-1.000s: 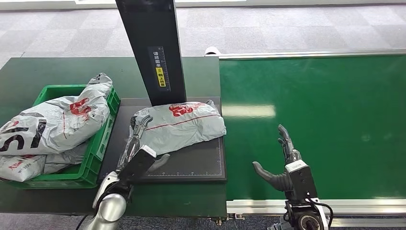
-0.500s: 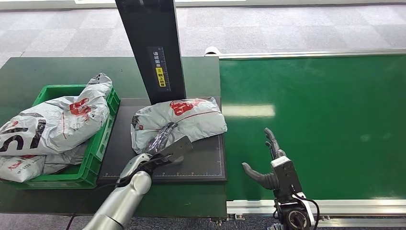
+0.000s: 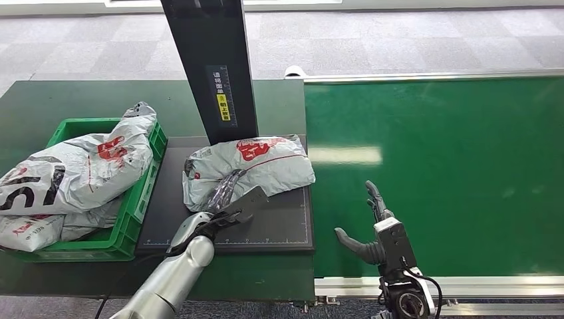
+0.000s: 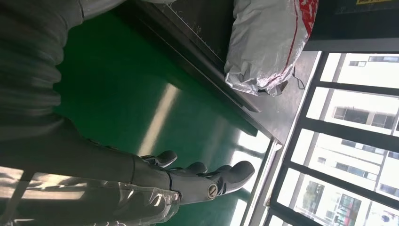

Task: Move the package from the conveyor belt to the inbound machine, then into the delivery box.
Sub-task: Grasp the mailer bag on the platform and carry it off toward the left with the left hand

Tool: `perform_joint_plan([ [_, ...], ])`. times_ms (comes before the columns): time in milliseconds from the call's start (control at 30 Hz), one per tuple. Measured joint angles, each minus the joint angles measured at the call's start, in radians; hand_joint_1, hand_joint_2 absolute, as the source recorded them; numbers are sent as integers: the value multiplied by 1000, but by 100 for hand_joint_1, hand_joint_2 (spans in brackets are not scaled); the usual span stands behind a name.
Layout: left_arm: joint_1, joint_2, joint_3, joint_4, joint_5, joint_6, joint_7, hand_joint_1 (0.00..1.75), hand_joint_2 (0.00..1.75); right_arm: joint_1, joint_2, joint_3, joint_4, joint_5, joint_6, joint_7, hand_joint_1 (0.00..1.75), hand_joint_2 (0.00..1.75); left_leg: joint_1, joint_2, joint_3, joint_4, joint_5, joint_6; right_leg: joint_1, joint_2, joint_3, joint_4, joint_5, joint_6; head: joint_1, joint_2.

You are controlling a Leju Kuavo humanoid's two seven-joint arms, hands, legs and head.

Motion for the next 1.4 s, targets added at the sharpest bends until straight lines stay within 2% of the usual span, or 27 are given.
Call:
perform_joint_plan([
  [67,19,2,6,-22,-39,151,-32,175,175,9,0,-1,-8,-7,-1,4,0,175,0,0,-1,0,0,0,0,0,-1,0,0,0,0,0],
  [133,34,7,10,-45,-106,317,-46,175,87,16,0,-2,-17,-15,-1,9,0,175,0,0,-2,0,0,0,0,0,-2,0,0,0,0,0],
  [200,42,12,13,-66,-162,427,-50,175,0,17,0,-3,-20,-22,-1,12,0,175,0,0,-3,0,0,0,0,0,-3,0,0,0,0,0],
  [300,63,14,36,-112,-228,489,-82,175,0,17,-1,-3,-20,-36,-3,12,0,175,0,0,-3,0,0,0,0,0,-3,0,0,0,0,0],
  [433,107,-13,125,-219,-326,504,-203,175,0,22,-3,-3,-20,-57,-10,12,0,175,0,0,-3,0,0,0,0,0,-4,0,0,0,0,0],
  [467,116,-23,152,-248,-341,505,-239,161,0,24,-4,-3,-20,-60,-12,12,0,175,0,0,-3,0,0,0,0,0,-4,0,0,0,0,0],
  [567,133,-59,231,-323,-333,507,-358,30,0,30,-5,-3,-20,-66,-18,11,0,175,0,0,-3,0,0,0,0,0,-4,0,0,0,0,0],
  [600,134,-73,257,-339,-290,507,-416,0,0,31,-6,-3,-21,-69,-19,11,0,175,0,0,-3,0,0,0,0,0,-4,0,0,0,0,0],
  [667,133,-96,291,-350,-91,482,-539,0,0,33,-7,-3,-21,-77,-24,9,0,175,0,0,-3,0,0,0,0,0,-4,0,0,0,0,0],
  [733,129,-102,281,-347,198,398,-584,0,87,34,-9,-2,-21,-83,-29,6,0,175,0,0,-3,0,0,0,0,0,-4,0,0,0,0,0],
  [800,127,-97,243,-350,436,237,-567,0,175,34,-13,-2,-21,-89,-32,1,0,175,0,0,-3,0,0,0,0,-1,-4,0,0,0,0,0],
  [900,120,-78,176,-356,602,-1,-543,0,175,32,-18,-2,-21,-93,-30,-5,0,175,0,0,-4,0,0,0,0,-1,-3,0,0,0,0,0],
  [967,110,-65,143,-356,642,-72,-536,0,175,31,-21,-2,-21,-95,-29,-6,0,175,0,0,-4,0,0,0,0,0,-3,0,0,0,0,0],
  [1167,93,-39,100,-356,662,-114,-530,0,175,25,-26,-1,-20,-95,-28,-6,0,175,0,0,-4,0,0,0,0,0,-4,0,0,0,0,0],
  [1267,74,-29,76,-348,628,-151,-497,0,175,24,-28,-1,-20,-95,-25,-6,0,175,0,0,-4,0,0,0,0,0,-4,0,0,0,0,0],
  [1333,51,-22,50,-331,531,-115,-439,0,175,22,-28,-1,-20,-95,-22,-7,0,175,0,0,-4,0,0,0,0,0,-4,0,0,0,0,0],
  [1400,21,-16,19,-296,343,1,-323,0,175,21,-28,-1,-20,-92,-20,-7,0,175,0,0,-4,0,0,0,0,0,-4,0,0,0,0,0],
])
